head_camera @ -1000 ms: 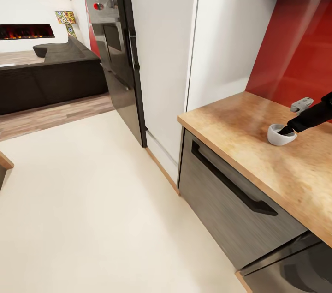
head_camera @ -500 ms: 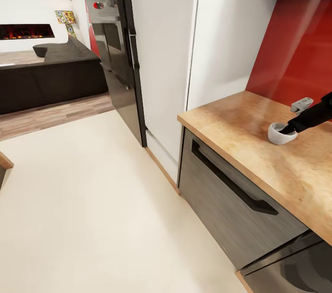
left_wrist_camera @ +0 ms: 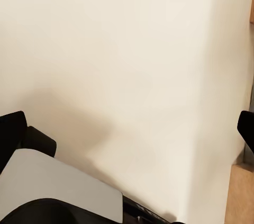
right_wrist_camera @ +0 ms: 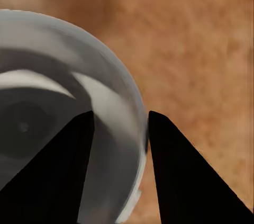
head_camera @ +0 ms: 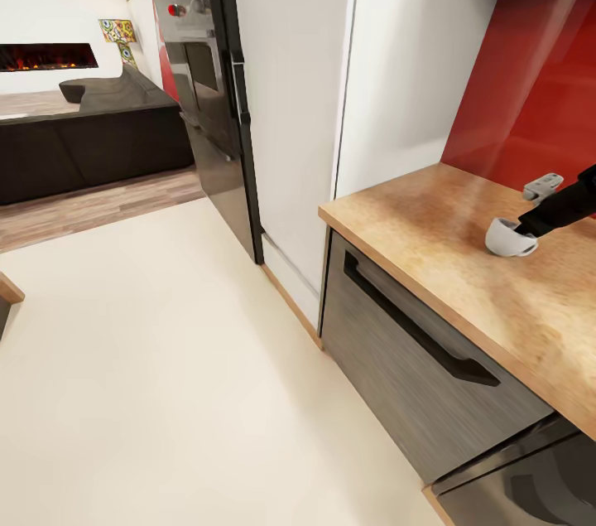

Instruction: Set up a coffee station on the kitchen countertop: keep the coffee maker on the countertop, move the bottle of coffee from the kitchen shelf to the counter next to the coffee maker, place a paper coffee filter on top of the coffee maker, put the saucer next to the coffee maker with the coffee cup on the saucer, and place the electric kettle next to the coffee maker.

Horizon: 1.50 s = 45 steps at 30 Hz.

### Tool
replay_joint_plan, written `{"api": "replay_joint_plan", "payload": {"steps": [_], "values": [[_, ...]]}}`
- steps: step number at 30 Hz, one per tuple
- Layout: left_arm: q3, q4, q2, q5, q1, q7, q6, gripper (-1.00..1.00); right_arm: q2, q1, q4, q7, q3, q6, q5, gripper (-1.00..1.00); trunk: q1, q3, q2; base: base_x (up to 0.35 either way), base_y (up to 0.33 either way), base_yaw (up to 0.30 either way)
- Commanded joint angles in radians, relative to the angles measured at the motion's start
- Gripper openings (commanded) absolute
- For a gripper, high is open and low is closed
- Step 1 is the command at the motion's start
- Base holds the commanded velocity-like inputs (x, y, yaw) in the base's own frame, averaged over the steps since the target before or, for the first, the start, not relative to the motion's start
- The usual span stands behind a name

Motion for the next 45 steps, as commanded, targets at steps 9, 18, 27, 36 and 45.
{"api": "replay_joint_plan", "payload": {"steps": [9,18,27,36,45], "values": [[-0.003,-0.001,0.000,0.002,0.000,-0.001,-0.003,1.00,0.001,0.004,-0.001,0.010,0.004,0.024,-0.009,-1.00,-0.011,0.008,0.021,0.000,0.000,0.000],[-0.006,-0.001,-0.001,0.002,0.000,-0.001,-0.002,1.00,0.001,0.004,-0.002,0.011,0.004,0.024,-0.009,-1.00,-0.046,0.037,0.084,0.000,0.000,0.000],[-0.006,-0.002,0.000,0.002,0.000,-0.001,-0.002,1.00,0.000,0.003,-0.007,0.013,0.004,0.027,-0.007,-1.00,-0.080,0.065,0.147,0.000,0.000,0.000],[-0.006,-0.002,0.000,0.002,0.000,-0.001,-0.002,1.00,-0.001,0.003,-0.011,0.014,-0.001,0.062,0.001,-1.00,-0.115,0.093,0.210,0.000,0.000,0.000],[-0.005,-0.001,-0.001,0.002,0.000,-0.001,-0.002,1.00,-0.002,0.003,-0.018,0.014,0.001,0.149,0.002,-1.00,-0.126,0.102,0.231,0.000,0.000,0.000]]}}
